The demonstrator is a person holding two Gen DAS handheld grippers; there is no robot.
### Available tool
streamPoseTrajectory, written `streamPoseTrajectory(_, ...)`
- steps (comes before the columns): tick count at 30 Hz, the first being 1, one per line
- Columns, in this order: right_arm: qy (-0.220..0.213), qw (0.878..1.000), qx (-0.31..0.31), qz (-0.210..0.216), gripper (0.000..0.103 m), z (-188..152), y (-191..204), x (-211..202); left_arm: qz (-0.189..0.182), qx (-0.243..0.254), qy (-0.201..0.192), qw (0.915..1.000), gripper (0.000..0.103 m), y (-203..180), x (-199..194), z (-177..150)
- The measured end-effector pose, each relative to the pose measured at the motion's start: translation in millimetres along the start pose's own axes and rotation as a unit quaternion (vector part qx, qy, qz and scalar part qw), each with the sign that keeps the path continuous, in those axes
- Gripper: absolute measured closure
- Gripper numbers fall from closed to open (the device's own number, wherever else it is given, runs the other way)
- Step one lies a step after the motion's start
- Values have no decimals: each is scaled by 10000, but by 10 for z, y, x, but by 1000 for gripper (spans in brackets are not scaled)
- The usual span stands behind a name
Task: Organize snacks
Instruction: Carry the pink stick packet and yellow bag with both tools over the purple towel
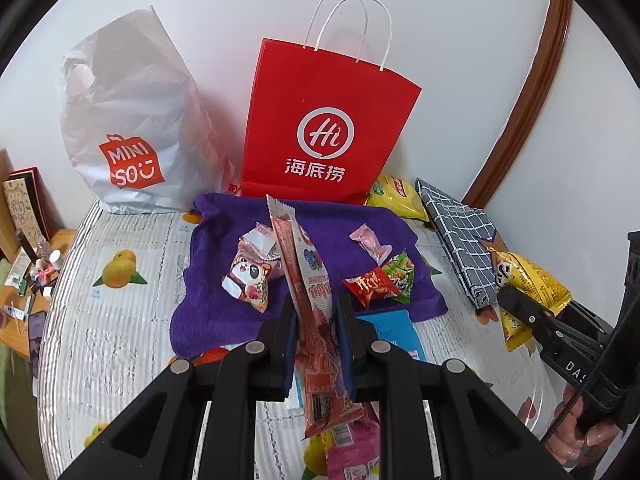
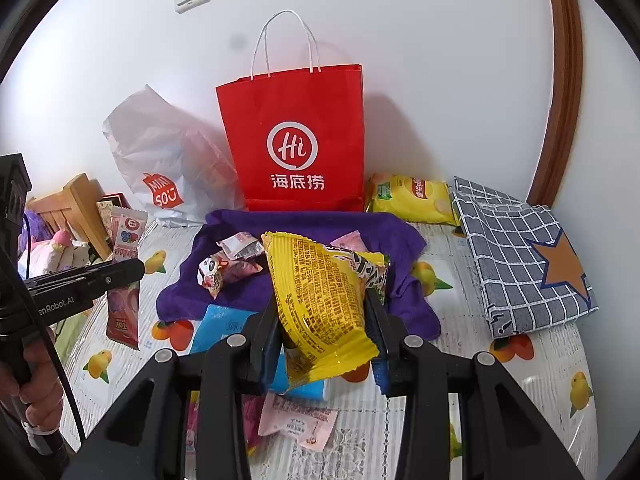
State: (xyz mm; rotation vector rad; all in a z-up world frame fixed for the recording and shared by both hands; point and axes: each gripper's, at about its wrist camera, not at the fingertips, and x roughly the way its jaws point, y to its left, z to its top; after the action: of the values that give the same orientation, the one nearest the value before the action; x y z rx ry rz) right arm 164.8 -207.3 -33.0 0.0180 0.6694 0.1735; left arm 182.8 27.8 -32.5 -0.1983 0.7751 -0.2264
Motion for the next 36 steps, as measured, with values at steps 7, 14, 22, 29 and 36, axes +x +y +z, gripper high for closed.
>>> streamPoseTrajectory(7,14,10000,9,-52,66,116,-47,159,44,-19,22,10000,85,58,103,92)
streamPoseTrajectory(14,51,9999,45,-148,66,220,-120,346,105,-52,41,9999,85,141,211,181)
streamPoseTrajectory(22,72,9995,127,-296,66,358,-233,565,142,-73,76,9998,85,236,407,311)
streamPoseTrajectory(29,134,9991,126,-373,66,444,-295,772,167,-113,130,9997,85,323,610,414)
streamPoseTrajectory(36,183,9988,104,-449,66,513,-389,990,272,-261,205,9991,85,487,808,516)
